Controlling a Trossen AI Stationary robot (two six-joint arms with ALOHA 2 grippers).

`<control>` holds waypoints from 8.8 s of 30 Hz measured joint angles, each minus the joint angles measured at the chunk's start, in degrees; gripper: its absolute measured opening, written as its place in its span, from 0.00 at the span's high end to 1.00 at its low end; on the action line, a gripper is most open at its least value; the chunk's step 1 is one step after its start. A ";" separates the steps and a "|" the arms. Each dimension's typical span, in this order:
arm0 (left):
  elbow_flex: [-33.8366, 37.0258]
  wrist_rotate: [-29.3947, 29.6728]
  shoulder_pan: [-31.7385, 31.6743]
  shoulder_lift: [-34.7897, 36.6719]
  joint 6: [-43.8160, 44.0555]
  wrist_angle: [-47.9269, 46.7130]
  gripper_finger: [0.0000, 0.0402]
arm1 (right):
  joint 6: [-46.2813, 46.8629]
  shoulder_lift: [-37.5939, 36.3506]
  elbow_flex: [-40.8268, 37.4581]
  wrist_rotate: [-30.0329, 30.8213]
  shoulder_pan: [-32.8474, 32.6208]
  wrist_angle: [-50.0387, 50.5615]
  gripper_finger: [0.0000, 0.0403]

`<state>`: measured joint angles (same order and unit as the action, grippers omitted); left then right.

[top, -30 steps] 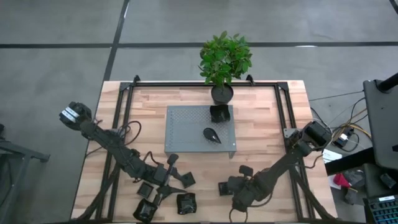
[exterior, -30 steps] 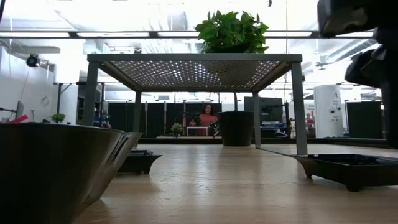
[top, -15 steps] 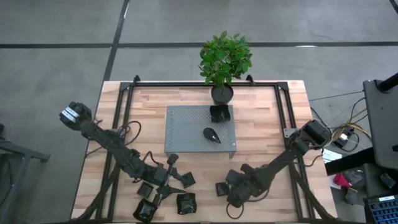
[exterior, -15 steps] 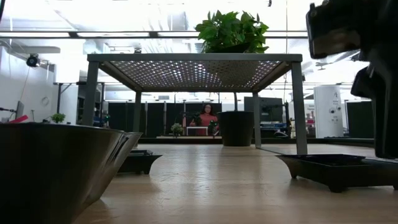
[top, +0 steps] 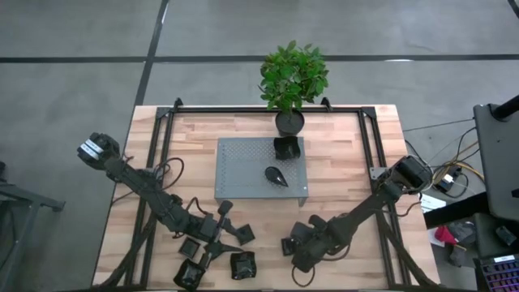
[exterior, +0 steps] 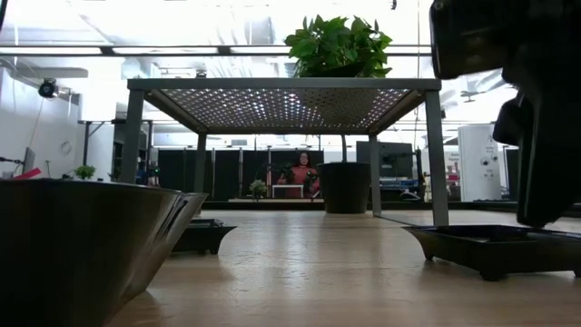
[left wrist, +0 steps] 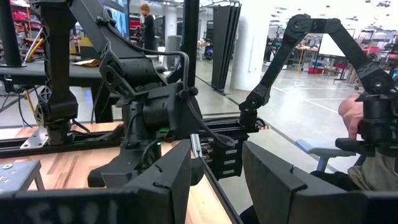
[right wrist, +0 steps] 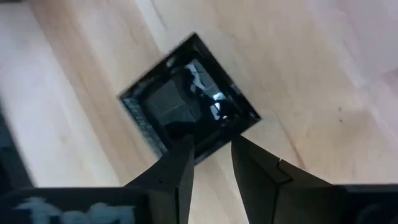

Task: Pick & Place Mini shaped plates
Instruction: Put the black square plate on the shelf

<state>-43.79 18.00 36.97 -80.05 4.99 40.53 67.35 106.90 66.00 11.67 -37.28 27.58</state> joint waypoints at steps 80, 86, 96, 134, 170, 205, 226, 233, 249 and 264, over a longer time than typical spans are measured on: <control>-0.92 0.11 -0.90 -9.24 -5.01 -0.96 0.65 | -14.86 -0.36 -1.91 1.61 6.60 -15.97 0.98; -3.79 0.11 -3.63 -14.04 5.83 -1.20 0.65 | -14.88 -0.33 -2.00 1.63 6.58 -16.56 0.98; -12.20 -4.97 -5.79 -17.94 14.59 -20.05 0.65 | -17.64 -0.33 -2.11 -0.73 5.26 -14.70 0.98; -40.35 -0.01 -5.55 -40.98 2.08 -54.17 0.66 | -16.36 -0.71 -2.70 -0.16 4.05 -5.06 0.98; -42.21 -1.44 -6.40 -41.09 3.83 -58.61 1.00 | -19.74 -3.99 -2.75 2.43 3.30 -5.06 0.98; -45.92 10.11 -5.71 -25.18 7.72 -68.20 1.00 | -55.92 -67.45 -41.59 18.69 -5.89 -29.74 0.98; -45.90 19.50 -6.03 -14.50 17.12 -86.35 1.00 | -67.76 -89.69 -51.24 -1.45 14.12 -23.86 0.98; -45.90 22.07 -9.29 -12.62 17.74 -92.39 1.00 | -68.67 -97.01 -53.62 -3.18 16.70 -21.79 0.98; -45.67 21.08 -24.64 -12.37 11.15 -100.34 1.00 | -63.55 -104.46 -55.98 -2.72 16.72 -16.81 0.98; -36.80 19.17 -32.48 -12.35 4.07 -97.94 1.00 | -63.26 -104.11 -55.98 -2.69 16.68 -16.71 0.98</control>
<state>-80.59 37.17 4.49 -92.40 9.06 -57.41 4.10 2.79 10.02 8.97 -20.60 10.87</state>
